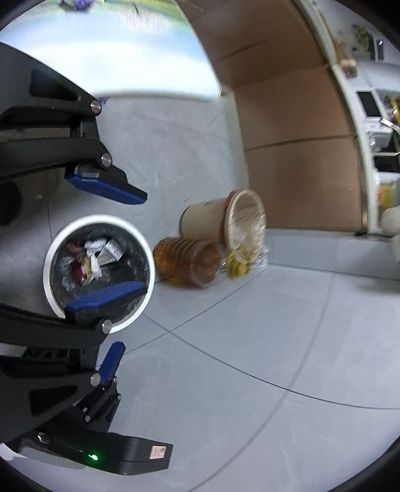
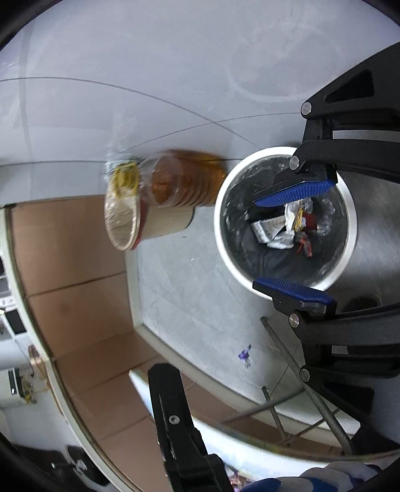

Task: Collect trash

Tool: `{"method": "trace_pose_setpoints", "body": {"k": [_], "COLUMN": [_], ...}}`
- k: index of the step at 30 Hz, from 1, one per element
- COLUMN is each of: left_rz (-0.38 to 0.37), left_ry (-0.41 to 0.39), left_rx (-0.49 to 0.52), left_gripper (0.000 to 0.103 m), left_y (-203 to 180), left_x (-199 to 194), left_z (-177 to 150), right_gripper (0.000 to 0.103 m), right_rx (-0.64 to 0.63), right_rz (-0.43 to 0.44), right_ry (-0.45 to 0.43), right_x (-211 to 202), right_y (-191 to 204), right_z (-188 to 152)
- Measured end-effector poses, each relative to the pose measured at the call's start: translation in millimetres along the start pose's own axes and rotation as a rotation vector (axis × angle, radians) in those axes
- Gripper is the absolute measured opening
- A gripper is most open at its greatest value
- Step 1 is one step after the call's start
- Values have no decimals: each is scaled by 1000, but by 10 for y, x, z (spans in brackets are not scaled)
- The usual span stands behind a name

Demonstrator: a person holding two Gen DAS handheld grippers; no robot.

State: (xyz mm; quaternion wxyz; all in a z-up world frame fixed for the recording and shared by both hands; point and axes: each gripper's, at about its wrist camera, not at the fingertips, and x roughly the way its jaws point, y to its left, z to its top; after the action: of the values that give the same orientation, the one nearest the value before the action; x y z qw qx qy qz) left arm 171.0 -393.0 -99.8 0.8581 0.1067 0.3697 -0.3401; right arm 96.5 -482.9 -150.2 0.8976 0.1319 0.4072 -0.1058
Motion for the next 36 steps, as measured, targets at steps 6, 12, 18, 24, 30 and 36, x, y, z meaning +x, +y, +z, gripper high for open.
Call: {"method": "trace_pose_setpoints", "body": {"k": [6,12,18,24,30,36], "left_rz": [51,94,142,193,249,298], "left_ry": [-84,-147,-200,-225,-240,-244], "left_rx": [-9,-32,-74,-129,-192,-249], "left_gripper": [50,54,60,62,62,62], "left_y": [191,430,766,1158,1588,2020], "left_x": [-578,-1070,-1522,-1818,-2056,-2283], "left_z": [-71,-182,-311,-471,-647,-893], "right_gripper": [51,56,58,59,59,60], "right_rx": [-51,-121,-195,-263,-318,-358], "right_rz": [33,76,127,180,226,264], "right_ry": [-63,-109,-136,-147,-159,-152], "right_x": [-437,-793,-1041,-1174,-1269,-1312], "right_y": [355,801,1281,1745,2150,2518], "right_z": [79,173,261,316,331,316]}}
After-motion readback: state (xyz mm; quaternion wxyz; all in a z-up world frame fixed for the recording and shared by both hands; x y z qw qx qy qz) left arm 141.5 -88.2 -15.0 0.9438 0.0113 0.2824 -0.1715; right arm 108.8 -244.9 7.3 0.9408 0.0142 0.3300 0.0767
